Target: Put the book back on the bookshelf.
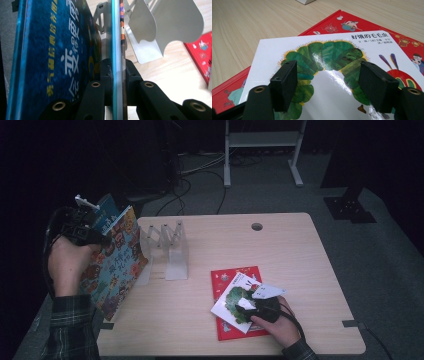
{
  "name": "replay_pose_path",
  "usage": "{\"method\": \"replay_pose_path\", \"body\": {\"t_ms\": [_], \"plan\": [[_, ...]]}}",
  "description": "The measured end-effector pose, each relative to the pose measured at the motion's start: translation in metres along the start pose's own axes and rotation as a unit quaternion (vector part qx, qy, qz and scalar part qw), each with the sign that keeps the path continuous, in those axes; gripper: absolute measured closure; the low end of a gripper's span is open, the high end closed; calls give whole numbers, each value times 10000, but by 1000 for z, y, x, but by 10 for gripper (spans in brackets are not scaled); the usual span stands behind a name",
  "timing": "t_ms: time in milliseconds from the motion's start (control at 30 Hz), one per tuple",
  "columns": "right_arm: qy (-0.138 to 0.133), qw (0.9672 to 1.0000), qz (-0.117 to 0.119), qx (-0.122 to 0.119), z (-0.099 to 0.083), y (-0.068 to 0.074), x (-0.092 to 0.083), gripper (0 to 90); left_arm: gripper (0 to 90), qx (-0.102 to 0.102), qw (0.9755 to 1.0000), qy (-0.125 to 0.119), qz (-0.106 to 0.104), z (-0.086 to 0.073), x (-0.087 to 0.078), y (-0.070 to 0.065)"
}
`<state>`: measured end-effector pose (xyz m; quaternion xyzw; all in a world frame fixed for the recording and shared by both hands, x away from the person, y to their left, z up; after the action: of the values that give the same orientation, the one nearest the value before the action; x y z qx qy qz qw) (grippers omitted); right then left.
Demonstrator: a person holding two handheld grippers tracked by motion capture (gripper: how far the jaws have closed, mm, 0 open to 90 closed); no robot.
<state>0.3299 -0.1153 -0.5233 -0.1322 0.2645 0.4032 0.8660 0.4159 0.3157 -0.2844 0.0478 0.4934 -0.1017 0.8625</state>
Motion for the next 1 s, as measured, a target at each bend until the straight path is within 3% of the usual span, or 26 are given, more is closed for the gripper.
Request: {"method": "replay_pose_path", "body": {"t_ms": [300, 567, 1000], "plan": [[-6, 10000, 2, -7, 0, 0, 0, 305, 806, -206, 9997, -147, 10, 9, 14, 4], [-14, 10000, 5, -15, 0, 0, 0, 304, 794, -169, 9998, -87, 91, 5, 14, 5], [-22, 10000, 1, -9, 0, 0, 0, 304, 793, -192, 9997, -135, -74, 3, 10, 9]]}}
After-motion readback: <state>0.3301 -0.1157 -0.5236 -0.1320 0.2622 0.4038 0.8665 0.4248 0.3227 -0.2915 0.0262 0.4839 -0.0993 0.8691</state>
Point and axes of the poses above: each handheld gripper's, and its own axes: x roughly forward along the jaws, z roughly out of its top, y roughly to its left, the point moved 6 cm from there along x, roughly forward along the jaws, and after that the axes turned 4 degrees about -x, right-handed, at the moved point
